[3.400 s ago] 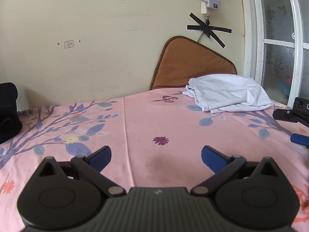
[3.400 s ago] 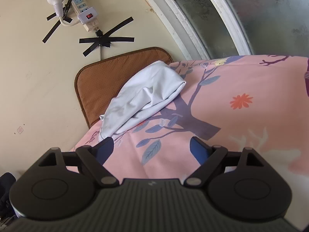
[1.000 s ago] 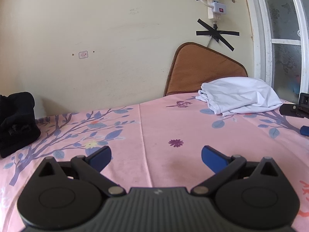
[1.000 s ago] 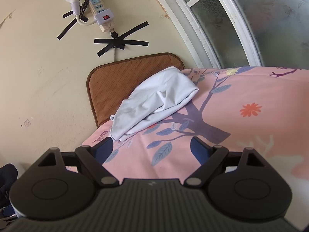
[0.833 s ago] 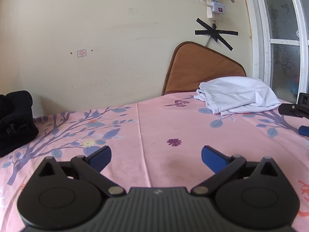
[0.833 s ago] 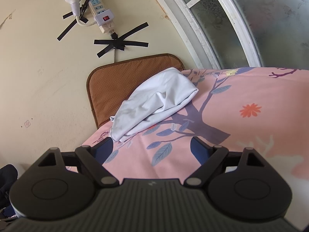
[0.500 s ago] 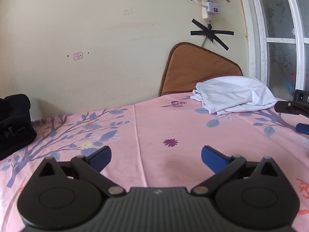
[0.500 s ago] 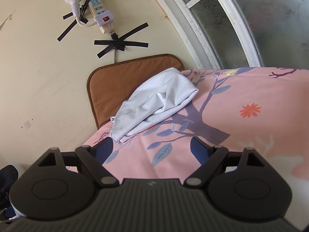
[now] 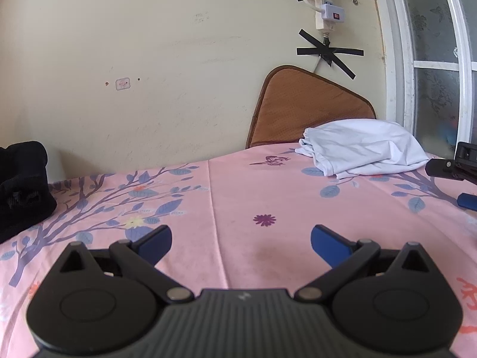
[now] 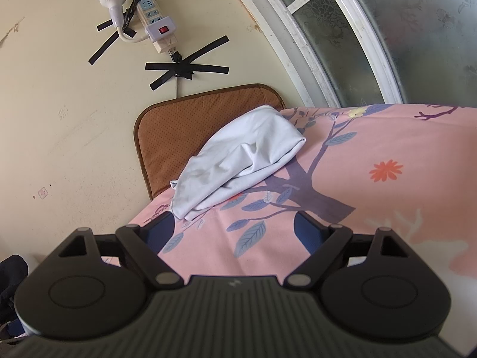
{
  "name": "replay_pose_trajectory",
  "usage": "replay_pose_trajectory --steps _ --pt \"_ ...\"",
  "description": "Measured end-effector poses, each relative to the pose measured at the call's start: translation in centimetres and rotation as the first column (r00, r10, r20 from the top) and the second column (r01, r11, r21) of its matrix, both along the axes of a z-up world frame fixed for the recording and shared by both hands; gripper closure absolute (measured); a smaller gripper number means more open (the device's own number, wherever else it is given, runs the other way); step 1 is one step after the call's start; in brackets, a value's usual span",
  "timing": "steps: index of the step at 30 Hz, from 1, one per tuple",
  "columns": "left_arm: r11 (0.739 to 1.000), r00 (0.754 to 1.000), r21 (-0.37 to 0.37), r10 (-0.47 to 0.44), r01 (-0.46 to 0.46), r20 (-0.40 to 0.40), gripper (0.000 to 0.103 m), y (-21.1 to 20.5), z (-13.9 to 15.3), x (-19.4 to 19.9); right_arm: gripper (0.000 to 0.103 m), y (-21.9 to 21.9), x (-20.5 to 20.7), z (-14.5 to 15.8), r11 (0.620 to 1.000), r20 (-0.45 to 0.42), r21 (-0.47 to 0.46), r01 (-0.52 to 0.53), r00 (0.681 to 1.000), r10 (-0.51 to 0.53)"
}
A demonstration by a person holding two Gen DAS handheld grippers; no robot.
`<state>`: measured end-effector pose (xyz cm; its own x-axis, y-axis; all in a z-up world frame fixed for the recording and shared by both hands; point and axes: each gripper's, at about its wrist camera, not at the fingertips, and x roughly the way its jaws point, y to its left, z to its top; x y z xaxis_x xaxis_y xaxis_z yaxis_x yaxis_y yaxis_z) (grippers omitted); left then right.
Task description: Fold small clothes
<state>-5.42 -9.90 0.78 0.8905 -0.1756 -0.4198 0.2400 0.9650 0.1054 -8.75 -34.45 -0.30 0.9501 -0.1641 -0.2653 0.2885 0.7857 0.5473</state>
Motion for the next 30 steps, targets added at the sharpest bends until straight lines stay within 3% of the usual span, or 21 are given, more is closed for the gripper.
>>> replay_pose_trajectory --steps 30 --pt "0.999 1.000 -0.034 -0.001 0.000 -0.017 0.000 0.16 0.00 0.11 0.014 -0.11 -0.10 -0.06 1.000 -0.003 0.019 0.015 1.000 -0.015"
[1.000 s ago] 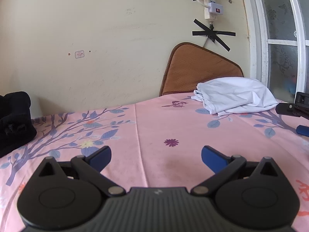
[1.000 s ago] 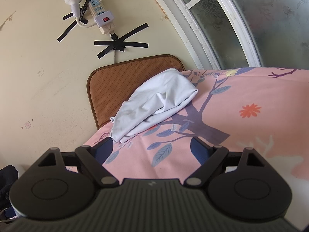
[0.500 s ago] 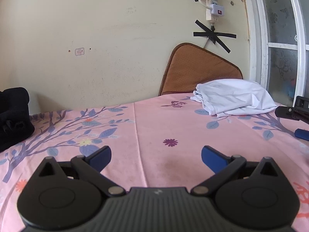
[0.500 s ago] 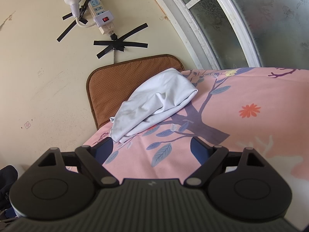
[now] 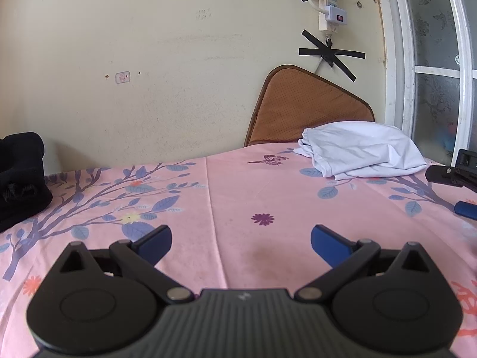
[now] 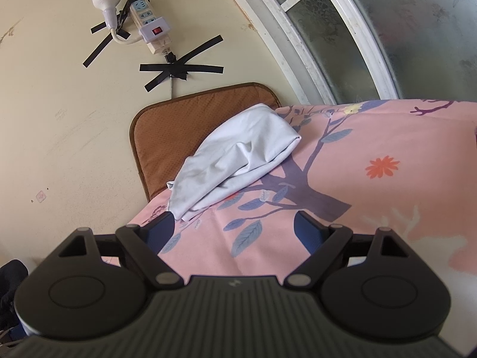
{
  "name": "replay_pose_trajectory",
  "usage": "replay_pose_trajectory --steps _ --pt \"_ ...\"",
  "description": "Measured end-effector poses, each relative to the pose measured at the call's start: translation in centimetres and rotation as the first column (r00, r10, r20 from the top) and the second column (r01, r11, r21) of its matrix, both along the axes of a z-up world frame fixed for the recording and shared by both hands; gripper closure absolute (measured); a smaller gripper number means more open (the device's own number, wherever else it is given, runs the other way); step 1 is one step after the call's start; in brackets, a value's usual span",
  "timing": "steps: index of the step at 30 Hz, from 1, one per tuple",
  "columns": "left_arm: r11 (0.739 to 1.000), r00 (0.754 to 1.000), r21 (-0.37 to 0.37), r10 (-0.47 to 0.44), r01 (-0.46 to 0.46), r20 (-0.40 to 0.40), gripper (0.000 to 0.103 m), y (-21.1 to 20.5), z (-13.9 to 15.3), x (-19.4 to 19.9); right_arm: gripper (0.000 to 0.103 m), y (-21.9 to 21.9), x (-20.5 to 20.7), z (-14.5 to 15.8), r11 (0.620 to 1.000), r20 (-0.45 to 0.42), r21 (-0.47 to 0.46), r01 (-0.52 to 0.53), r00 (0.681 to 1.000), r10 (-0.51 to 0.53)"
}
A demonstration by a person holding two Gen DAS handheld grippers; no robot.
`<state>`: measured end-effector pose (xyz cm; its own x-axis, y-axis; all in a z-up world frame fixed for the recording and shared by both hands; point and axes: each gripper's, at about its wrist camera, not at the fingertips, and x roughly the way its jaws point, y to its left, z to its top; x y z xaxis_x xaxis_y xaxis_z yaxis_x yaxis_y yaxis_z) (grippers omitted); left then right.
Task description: Fold small clothes
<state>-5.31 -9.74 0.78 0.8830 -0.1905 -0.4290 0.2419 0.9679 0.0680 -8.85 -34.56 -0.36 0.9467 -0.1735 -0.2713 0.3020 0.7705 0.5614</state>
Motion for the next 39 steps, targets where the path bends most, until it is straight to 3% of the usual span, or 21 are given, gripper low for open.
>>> replay_pose_trajectory --steps 32,39 --pt "1.000 1.000 0.008 -0.010 0.010 -0.003 0.000 -0.05 -0.07 -0.01 0.014 0.30 0.19 0.15 0.999 0.007 -0.030 -0.037 0.999 0.038" --pt "1.000 0.999 0.000 0.010 -0.010 -0.046 0.000 0.12 -0.18 0.63 0.014 0.36 0.21 0.18 0.999 0.005 -0.033 -0.041 0.999 0.041"
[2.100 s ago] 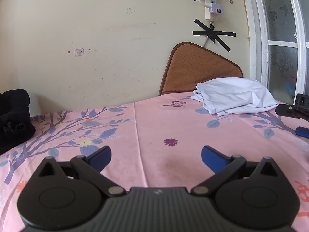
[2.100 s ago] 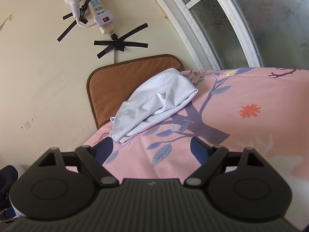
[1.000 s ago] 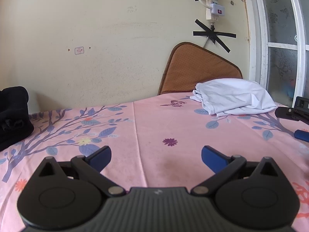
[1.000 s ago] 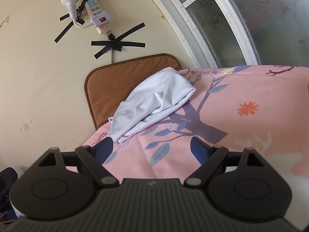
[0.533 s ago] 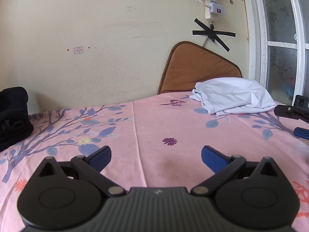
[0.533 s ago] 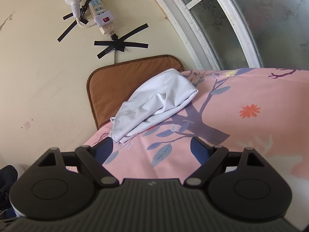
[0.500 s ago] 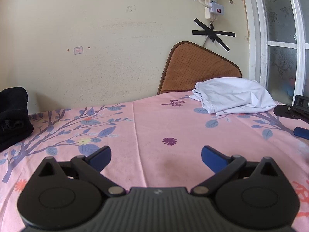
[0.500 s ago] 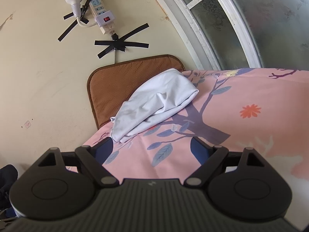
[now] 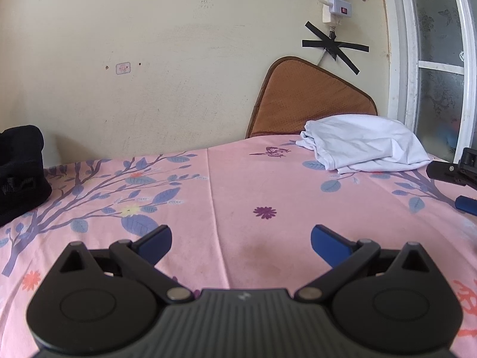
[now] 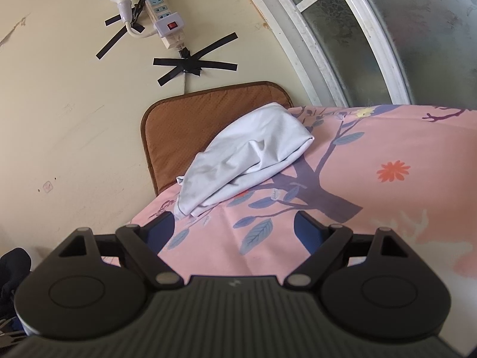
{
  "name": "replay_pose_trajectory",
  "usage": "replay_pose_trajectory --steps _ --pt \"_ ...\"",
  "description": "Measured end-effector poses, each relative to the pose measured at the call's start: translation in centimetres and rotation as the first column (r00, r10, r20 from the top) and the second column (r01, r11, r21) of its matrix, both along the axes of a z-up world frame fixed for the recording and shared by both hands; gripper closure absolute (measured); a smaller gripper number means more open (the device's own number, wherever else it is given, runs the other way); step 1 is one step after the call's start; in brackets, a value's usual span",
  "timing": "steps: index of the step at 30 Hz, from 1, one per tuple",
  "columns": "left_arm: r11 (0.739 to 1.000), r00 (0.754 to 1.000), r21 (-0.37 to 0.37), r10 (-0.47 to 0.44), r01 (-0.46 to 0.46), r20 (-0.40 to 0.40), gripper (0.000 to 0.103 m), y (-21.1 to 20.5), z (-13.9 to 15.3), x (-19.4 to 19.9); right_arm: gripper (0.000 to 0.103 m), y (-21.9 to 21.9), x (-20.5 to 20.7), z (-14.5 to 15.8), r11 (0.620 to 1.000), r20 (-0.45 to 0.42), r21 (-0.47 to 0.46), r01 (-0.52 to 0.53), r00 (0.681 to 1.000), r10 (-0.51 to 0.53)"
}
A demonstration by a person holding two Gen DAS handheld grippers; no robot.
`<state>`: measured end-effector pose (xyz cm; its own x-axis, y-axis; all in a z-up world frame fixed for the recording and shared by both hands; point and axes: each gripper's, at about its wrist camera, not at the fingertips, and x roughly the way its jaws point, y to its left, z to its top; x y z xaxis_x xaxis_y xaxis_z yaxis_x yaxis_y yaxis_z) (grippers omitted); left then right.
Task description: Fold small clothes
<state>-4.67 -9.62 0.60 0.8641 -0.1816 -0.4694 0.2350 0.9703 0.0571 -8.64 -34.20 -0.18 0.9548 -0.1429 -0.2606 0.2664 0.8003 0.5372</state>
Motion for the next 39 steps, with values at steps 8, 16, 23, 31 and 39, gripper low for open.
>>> replay_pose_trajectory --steps 8,16,23,31,39 --pt "1.000 0.999 0.005 0.005 -0.005 -0.038 0.000 0.06 -0.18 0.54 0.014 -0.01 -0.03 0.02 1.000 0.002 0.001 0.000 1.000 0.000" --pt "1.000 0.999 0.013 0.013 -0.013 -0.040 0.000 0.03 -0.19 0.63 0.014 0.00 -0.05 0.03 1.000 0.001 0.001 0.000 1.000 0.000" --pt "1.000 0.999 0.018 0.019 -0.018 -0.038 0.000 0.08 -0.17 0.61 0.014 0.02 -0.04 0.01 1.000 0.001 0.000 0.000 1.000 0.000" --pt "1.000 0.999 0.021 0.020 -0.019 -0.037 0.000 0.05 -0.14 0.66 0.014 -0.05 -0.06 0.07 1.000 0.004 0.001 -0.001 1.000 0.001" --pt "1.000 0.999 0.011 0.015 -0.015 -0.037 0.000 0.23 -0.11 0.67 0.014 -0.02 -0.09 0.07 1.000 0.005 0.000 -0.002 1.000 0.002"
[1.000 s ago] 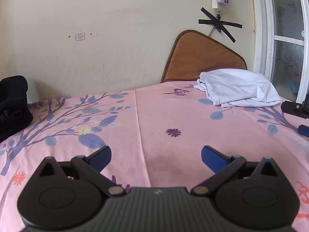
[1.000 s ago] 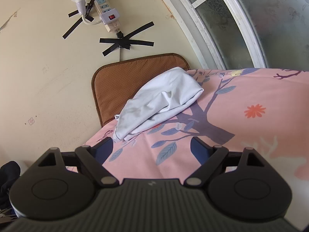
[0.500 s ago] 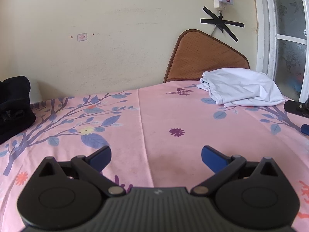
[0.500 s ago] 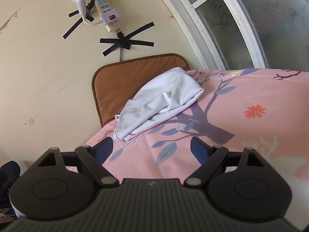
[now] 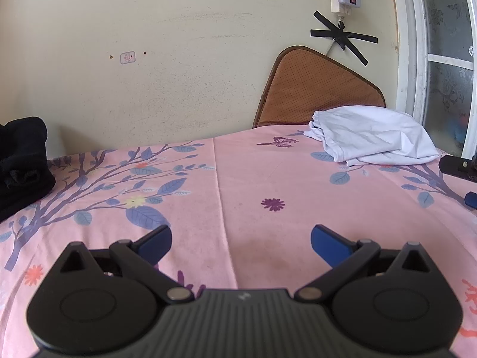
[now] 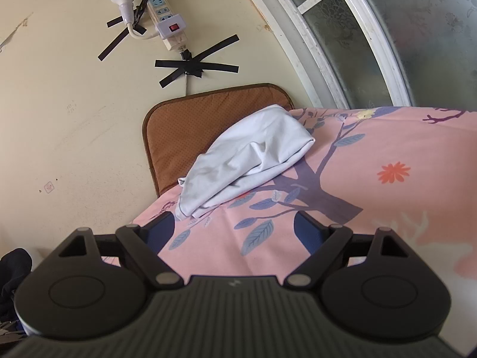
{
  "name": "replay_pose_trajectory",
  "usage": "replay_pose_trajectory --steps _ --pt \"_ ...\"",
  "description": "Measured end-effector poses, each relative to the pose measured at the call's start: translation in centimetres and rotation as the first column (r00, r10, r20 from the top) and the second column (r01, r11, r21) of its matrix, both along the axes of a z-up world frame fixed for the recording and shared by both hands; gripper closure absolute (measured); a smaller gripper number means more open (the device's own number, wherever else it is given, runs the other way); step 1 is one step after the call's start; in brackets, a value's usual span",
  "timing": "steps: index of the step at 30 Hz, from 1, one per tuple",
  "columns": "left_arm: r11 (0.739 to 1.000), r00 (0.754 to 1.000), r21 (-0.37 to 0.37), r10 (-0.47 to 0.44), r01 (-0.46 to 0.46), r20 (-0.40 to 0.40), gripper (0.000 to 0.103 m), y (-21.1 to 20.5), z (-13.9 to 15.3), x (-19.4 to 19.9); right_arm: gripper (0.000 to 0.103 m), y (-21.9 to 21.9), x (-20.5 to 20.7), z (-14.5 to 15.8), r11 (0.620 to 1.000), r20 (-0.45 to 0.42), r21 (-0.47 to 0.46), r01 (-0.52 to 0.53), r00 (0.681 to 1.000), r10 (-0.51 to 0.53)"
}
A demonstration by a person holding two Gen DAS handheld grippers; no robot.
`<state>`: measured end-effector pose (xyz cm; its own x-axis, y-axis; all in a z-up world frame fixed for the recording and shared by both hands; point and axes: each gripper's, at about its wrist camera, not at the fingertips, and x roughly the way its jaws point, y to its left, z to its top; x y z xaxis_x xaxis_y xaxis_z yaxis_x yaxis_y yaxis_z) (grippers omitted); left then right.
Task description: Fold small clothes
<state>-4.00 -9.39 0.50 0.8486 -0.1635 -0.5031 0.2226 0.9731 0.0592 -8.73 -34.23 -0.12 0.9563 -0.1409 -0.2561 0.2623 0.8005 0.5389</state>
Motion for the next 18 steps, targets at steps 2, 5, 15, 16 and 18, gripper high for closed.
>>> replay_pose_trajectory --steps 2,5,15,16,18 --pt "1.000 1.000 0.000 -0.002 0.002 0.002 0.000 0.03 0.00 -0.03 0.014 0.01 -0.02 -0.01 1.000 0.000 0.000 0.000 1.000 0.000" --pt "1.000 1.000 0.002 -0.004 0.004 0.006 0.000 -0.04 -0.01 -0.13 0.014 0.01 -0.04 -0.02 1.000 0.000 0.000 0.000 1.000 0.000" --pt "1.000 1.000 0.003 -0.007 0.007 0.011 0.000 -0.22 0.04 -0.23 0.014 0.00 -0.13 0.05 1.000 0.004 0.001 -0.001 1.000 0.001" --pt "1.000 1.000 0.003 -0.008 0.008 0.013 0.000 -0.23 0.05 -0.27 0.014 -0.01 -0.12 0.10 1.000 0.005 0.000 -0.002 1.000 0.002" --pt "1.000 1.000 0.002 -0.009 0.009 0.016 0.000 -0.23 0.07 -0.29 0.014 0.00 -0.09 0.17 1.000 0.007 0.000 -0.004 1.000 0.004"
